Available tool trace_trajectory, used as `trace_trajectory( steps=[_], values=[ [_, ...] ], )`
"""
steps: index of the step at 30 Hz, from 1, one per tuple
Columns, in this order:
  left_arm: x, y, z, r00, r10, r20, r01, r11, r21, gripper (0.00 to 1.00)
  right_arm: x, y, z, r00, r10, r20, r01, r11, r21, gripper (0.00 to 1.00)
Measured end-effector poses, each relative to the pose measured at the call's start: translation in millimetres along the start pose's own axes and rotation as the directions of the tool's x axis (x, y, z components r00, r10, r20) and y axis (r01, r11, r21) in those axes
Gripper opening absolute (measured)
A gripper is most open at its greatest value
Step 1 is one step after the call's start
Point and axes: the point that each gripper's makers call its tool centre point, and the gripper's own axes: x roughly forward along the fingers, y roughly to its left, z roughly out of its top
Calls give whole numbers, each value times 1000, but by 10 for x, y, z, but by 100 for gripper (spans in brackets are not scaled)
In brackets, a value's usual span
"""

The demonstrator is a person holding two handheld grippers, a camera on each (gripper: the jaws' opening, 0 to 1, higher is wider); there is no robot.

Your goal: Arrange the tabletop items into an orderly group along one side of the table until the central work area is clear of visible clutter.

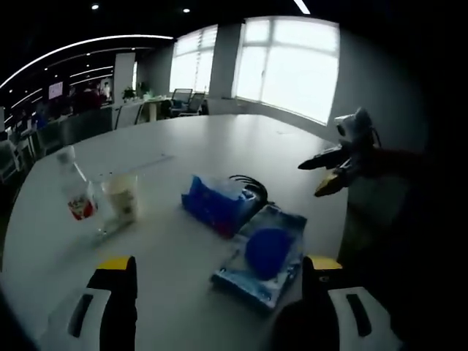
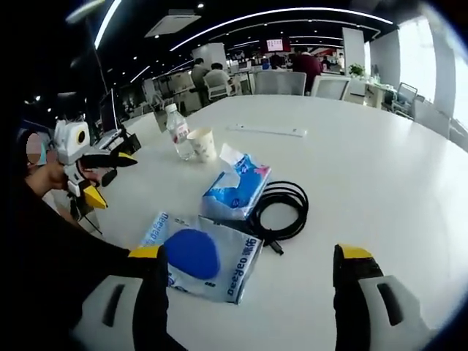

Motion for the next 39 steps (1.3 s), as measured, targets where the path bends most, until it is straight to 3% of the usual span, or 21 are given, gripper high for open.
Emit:
trace_trajectory(
  steps=[6,13,19,23,27,30,35,39],
  values=[
    [104,-67,128,999,-36,15,35,999,22,92,47,44,27,1000,3,6,-3,1000,-10,88],
    [252,11,367,997,-71,26,69,994,81,88,98,120,71,1000,0,21,0,1000,20,81],
    [375,77,562,994,-107,26,101,982,161,81,131,132,155,998,-43,39,41,999,32,74],
    [478,167,703,991,-130,35,120,972,200,77,146,130,204,994,-82,65,76,993,91,68],
    [595,215,765,989,-149,14,141,959,246,70,197,185,202,994,-91,59,83,988,127,65],
    [694,273,780,991,-136,-12,135,960,246,67,224,235,208,993,-101,60,91,984,152,61],
    [867,305,814,987,-152,-49,160,935,315,59,322,318,195,993,-111,34,104,979,177,56],
    [1000,289,854,981,-186,-63,196,918,346,57,374,368,250,991,-126,54,113,973,201,52]
  ],
)
